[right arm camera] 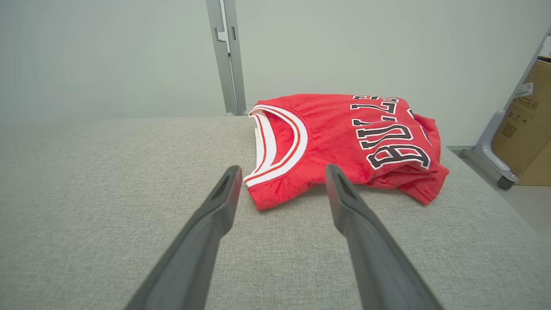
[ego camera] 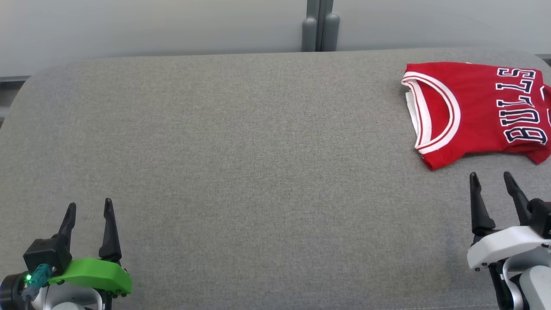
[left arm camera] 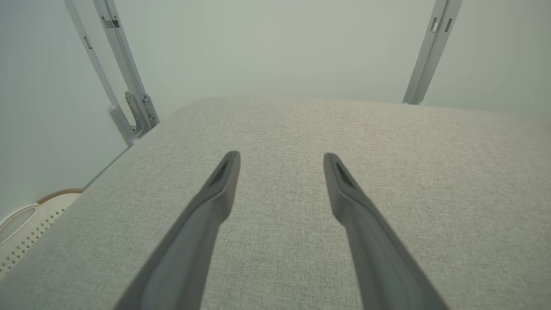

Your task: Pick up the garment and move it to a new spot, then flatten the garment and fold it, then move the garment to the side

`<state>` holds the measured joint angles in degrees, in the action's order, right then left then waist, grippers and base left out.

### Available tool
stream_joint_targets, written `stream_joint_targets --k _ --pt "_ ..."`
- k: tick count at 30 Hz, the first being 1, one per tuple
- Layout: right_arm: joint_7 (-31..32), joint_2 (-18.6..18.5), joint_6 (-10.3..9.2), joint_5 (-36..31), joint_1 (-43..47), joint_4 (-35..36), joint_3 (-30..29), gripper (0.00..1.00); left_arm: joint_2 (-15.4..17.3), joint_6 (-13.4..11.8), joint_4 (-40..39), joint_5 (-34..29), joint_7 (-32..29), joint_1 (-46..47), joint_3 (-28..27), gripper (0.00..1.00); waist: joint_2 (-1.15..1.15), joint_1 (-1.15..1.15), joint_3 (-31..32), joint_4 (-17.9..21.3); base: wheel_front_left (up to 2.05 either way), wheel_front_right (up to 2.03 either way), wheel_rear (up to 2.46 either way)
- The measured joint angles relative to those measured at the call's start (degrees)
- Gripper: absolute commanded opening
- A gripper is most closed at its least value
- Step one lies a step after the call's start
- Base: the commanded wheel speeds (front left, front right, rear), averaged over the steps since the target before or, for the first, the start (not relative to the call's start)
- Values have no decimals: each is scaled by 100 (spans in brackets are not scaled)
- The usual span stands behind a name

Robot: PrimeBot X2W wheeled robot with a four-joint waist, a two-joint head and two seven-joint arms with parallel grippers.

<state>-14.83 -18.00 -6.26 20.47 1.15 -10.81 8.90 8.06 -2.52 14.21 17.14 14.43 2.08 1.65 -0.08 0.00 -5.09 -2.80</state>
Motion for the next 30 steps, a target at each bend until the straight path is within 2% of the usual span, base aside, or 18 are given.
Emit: stream_joint_targets --k 3,5,6,11,19,30 --pt "0 93 -29 -96 185 134 53 100 0 34 0 20 0 -12 -14 100 0 0 142 -22 0 0 0" --pt "1 158 -38 -126 315 223 40 100 -1 148 19 55 -1 -57 36 100 0 0 226 -37 0 0 0" --pt "-1 194 -36 -136 360 225 48 0 -14 174 40 55 -3 -92 60 0 0 0 260 -45 0 0 0" --pt "25 489 -31 -115 537 -67 133 0 -221 175 379 62 -30 -239 85 0 0 0 263 -43 0 0 0" --pt "131 538 47 225 526 -108 32 0 -221 201 497 413 -241 -220 -93 0 0 0 280 -17 0 0 0" --pt "355 648 171 1126 481 -144 -148 0 -268 285 566 1207 -548 -171 -208 0 0 0 306 16 0 0 0"
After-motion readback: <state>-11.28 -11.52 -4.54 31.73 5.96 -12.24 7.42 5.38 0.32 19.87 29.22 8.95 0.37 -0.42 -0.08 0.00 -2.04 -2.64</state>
